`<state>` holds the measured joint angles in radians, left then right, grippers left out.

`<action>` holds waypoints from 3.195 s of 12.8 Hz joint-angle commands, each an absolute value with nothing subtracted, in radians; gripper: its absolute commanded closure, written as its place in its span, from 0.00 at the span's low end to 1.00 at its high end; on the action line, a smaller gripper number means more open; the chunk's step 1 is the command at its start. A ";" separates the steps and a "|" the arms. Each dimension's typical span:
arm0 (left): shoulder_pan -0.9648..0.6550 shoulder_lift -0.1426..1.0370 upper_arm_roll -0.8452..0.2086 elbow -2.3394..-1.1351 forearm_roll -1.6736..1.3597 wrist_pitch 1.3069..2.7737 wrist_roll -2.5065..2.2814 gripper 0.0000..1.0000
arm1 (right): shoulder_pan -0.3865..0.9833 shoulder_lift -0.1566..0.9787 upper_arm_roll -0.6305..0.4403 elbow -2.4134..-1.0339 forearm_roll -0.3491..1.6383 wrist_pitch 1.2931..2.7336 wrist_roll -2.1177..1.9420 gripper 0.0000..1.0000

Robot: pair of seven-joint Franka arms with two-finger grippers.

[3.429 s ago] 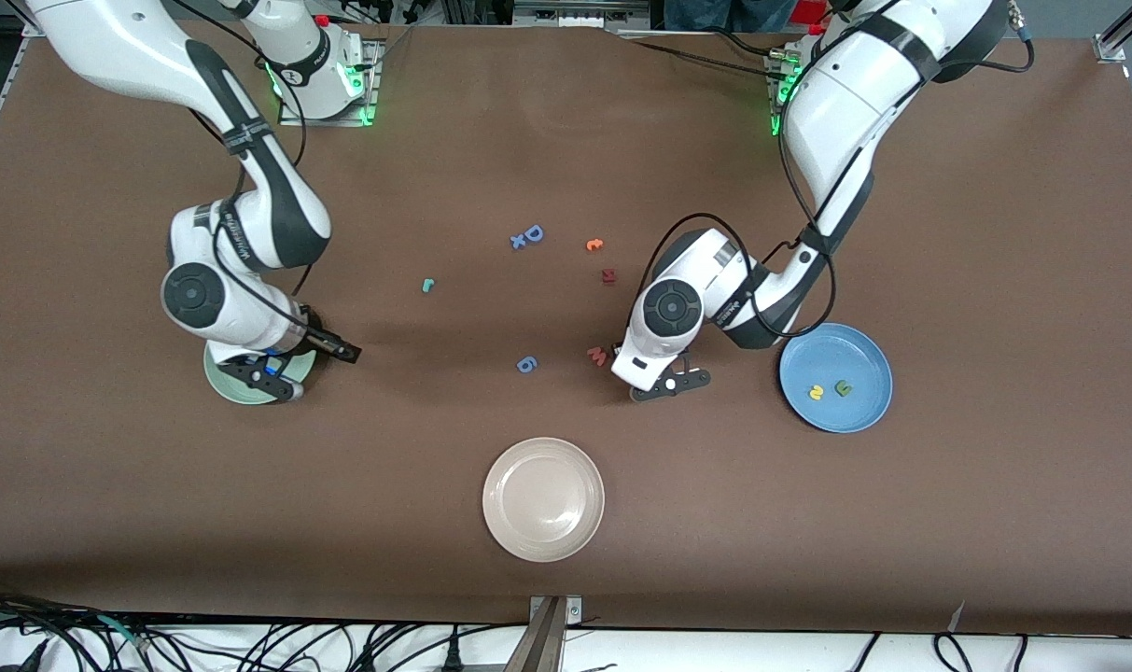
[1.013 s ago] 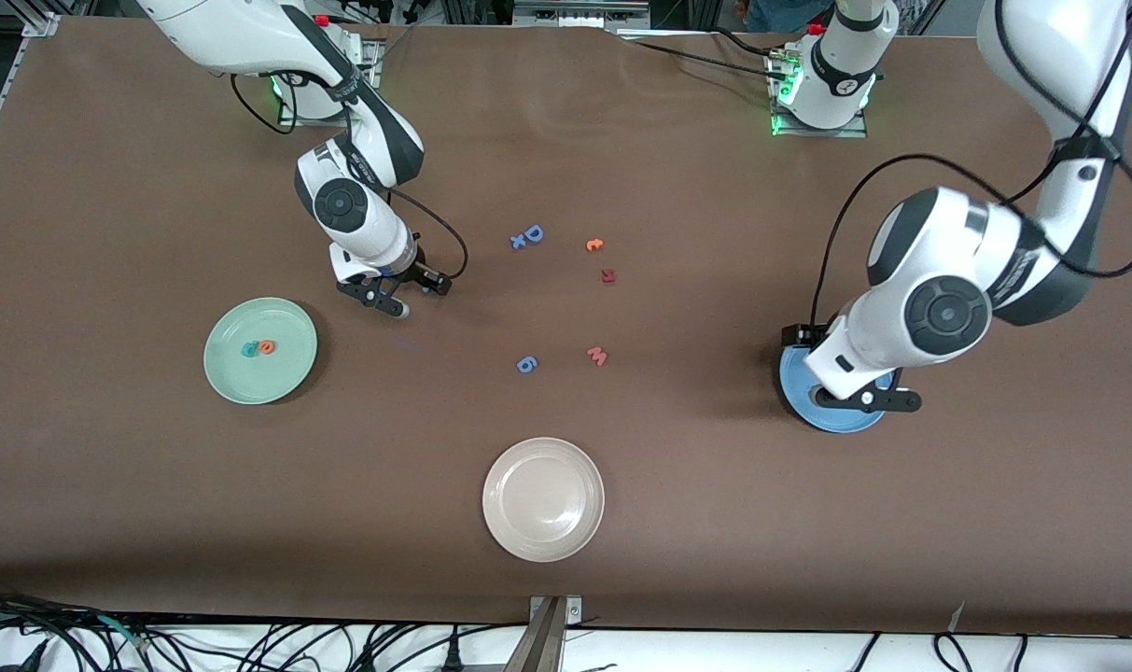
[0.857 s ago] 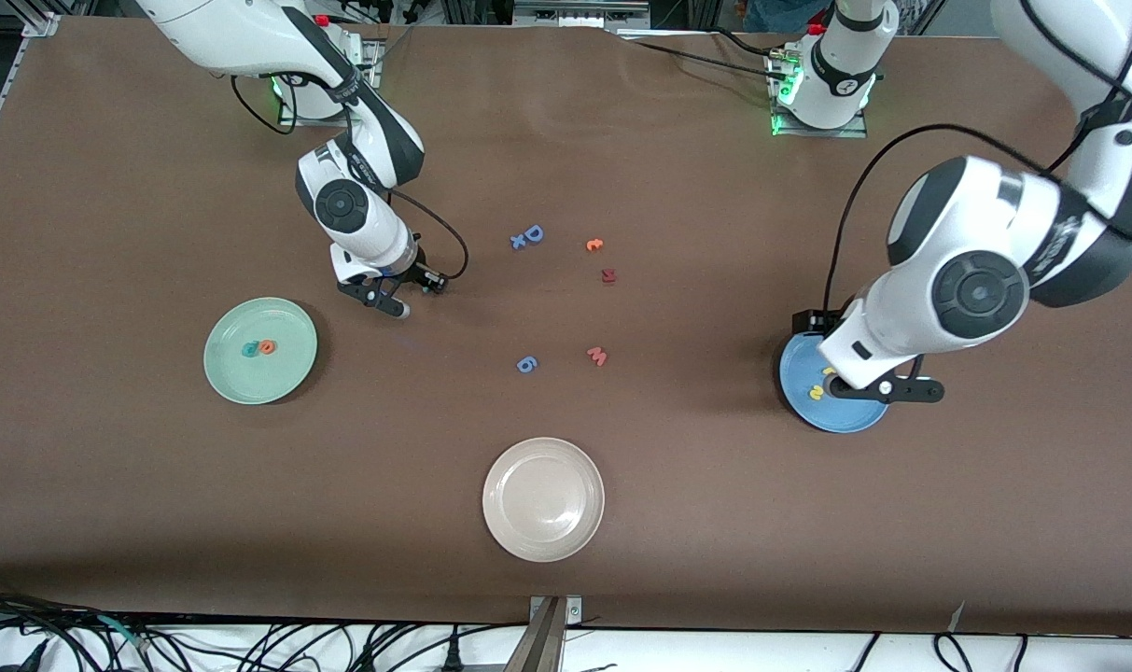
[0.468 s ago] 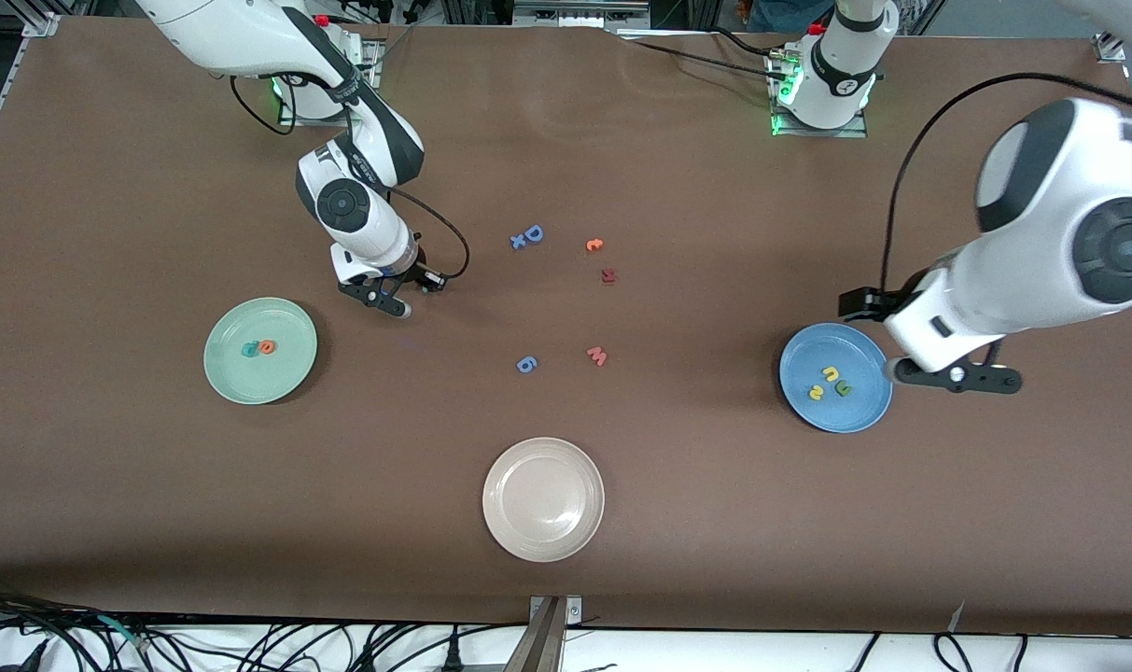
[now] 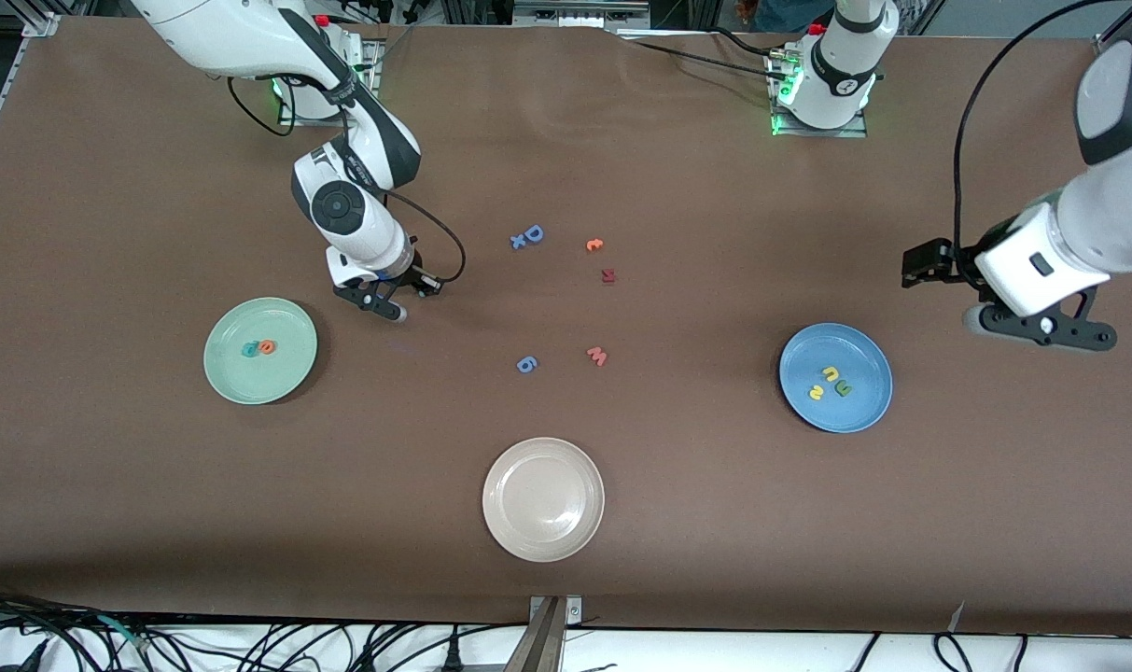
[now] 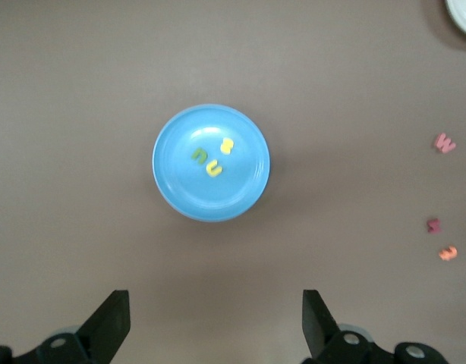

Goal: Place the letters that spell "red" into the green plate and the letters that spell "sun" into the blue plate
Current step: 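Drop the l on the green plate while the left gripper returns to rest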

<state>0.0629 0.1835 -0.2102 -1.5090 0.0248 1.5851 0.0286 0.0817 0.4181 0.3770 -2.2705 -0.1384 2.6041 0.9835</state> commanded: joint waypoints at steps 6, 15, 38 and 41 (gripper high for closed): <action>-0.034 0.028 -0.101 -1.718 0.002 1.698 0.052 0.00 | -0.101 0.318 0.383 -2.192 -0.163 2.368 0.683 0.91; 0.044 -0.005 -0.184 -1.752 0.000 1.697 0.055 0.00 | -0.341 0.325 0.327 -2.194 -0.247 2.378 0.238 0.91; -0.009 0.011 -0.123 -1.720 0.003 1.628 0.054 0.00 | 0.009 0.420 0.183 -1.734 -0.123 2.024 0.497 0.00; -0.011 0.011 -0.123 -1.720 0.005 1.628 0.054 0.00 | 0.023 0.361 0.124 -1.707 -0.084 1.961 0.373 0.00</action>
